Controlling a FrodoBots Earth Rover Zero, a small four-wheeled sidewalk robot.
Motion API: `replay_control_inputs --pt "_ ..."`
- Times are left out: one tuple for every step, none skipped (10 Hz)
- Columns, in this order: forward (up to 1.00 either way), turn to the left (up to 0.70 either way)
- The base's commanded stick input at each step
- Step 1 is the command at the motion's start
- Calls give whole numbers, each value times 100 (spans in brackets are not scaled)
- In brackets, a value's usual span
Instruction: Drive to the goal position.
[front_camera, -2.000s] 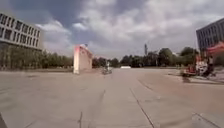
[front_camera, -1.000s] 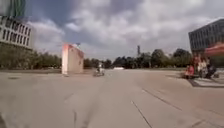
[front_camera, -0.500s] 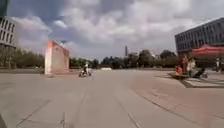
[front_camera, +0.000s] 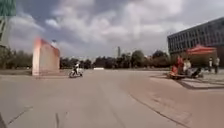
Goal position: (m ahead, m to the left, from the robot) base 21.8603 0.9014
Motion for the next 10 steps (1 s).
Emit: replay_control_inputs --pt "100 2" --pt "100 2" --pt "100 2" --pt "100 2" --pt "100 2" --pt "100 28" --pt "100 37" --pt "100 16" --pt "100 2" --pt "100 2"
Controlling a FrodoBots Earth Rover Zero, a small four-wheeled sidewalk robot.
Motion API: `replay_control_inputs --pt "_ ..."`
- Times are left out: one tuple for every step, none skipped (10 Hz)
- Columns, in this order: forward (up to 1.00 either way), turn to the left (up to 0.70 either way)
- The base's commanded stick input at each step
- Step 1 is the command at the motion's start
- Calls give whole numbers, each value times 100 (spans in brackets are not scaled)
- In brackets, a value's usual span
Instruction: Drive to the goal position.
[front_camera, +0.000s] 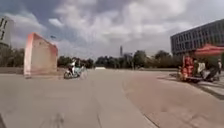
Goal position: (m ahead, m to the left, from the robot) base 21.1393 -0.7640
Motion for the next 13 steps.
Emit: replay_control_inputs --pt "100 2" --pt "100 3" --pt "100 6" --pt "100 42" --pt "100 19" --pt "100 2" --pt "100 2" --pt "100 2" --pt "100 2" --pt "100 2" --pt "100 2" --pt "100 2" --pt "100 2"
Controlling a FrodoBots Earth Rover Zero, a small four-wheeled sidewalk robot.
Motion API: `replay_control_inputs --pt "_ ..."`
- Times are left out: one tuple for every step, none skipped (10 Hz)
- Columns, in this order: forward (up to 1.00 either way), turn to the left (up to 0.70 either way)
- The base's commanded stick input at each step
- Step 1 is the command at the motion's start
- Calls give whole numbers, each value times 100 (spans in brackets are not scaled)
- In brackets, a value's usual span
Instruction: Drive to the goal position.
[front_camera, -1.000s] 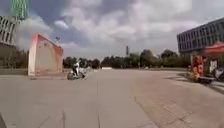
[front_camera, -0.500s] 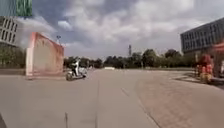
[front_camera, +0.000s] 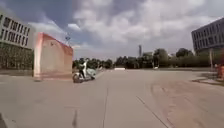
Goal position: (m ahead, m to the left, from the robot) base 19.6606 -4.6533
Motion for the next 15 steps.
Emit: replay_control_inputs --pt "100 2" --pt "100 2" --pt "100 2" --pt "100 2" --pt "100 2" --pt "100 2" --pt "100 2" --pt "100 2" --pt "100 2" --pt "100 2" --pt "100 2" --pt "100 2" --pt "100 2" --pt "100 2" --pt "100 2"
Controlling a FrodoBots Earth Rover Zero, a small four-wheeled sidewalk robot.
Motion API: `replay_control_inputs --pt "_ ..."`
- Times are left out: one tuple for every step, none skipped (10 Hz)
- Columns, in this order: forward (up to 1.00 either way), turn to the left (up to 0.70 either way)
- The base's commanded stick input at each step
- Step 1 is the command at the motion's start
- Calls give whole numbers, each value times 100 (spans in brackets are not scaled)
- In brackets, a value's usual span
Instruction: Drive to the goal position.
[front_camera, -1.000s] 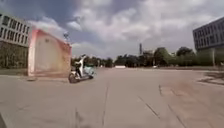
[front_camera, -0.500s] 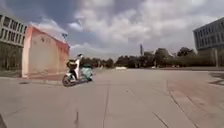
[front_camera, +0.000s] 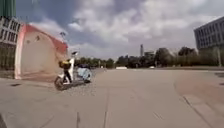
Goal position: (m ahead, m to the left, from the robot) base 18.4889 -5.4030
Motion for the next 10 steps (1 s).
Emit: replay_control_inputs --pt "100 2" --pt "96 2" --pt "80 2" --pt "67 2" --pt "62 2" --pt "67 1" --pt "77 -11" --pt "81 -25" --pt "81 -30" --pt "81 -27"
